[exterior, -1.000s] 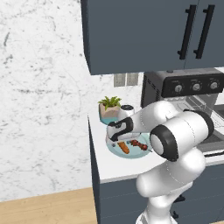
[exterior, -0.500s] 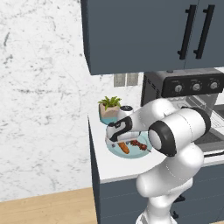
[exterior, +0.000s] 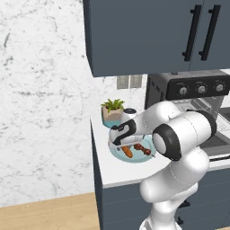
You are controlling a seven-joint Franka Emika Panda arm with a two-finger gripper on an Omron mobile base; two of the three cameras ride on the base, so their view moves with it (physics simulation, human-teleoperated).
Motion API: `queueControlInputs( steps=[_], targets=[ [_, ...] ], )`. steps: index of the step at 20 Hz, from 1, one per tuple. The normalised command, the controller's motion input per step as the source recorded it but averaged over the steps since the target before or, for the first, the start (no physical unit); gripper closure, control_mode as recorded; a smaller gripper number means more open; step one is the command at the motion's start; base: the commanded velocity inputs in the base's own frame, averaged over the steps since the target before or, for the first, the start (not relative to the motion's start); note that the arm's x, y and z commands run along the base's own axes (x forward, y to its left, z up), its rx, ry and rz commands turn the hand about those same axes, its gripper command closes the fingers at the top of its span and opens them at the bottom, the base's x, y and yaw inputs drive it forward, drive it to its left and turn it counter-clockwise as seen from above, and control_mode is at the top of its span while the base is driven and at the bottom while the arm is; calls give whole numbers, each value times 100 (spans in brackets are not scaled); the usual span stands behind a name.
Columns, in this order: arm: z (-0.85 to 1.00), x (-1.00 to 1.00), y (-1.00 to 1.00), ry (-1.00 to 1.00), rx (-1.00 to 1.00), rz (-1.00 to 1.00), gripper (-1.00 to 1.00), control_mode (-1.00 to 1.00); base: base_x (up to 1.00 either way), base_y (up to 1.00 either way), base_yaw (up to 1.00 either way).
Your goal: Pick up the kebab skewer and baguette bread, and place them inside the toaster oven. Close the toaster oven door and start by setting the timer.
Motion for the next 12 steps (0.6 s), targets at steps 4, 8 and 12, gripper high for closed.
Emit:
queueControlInputs(
  steps=[4,8,12],
  targets=[
    [0,0,0,0,0,0,100,-100,0,0,0],
    [0,0,0,0,0,0,100,-100,0,0,0],
    [0,0,0,-4,0,-4,100,-100,0,0,0]
  ],
)
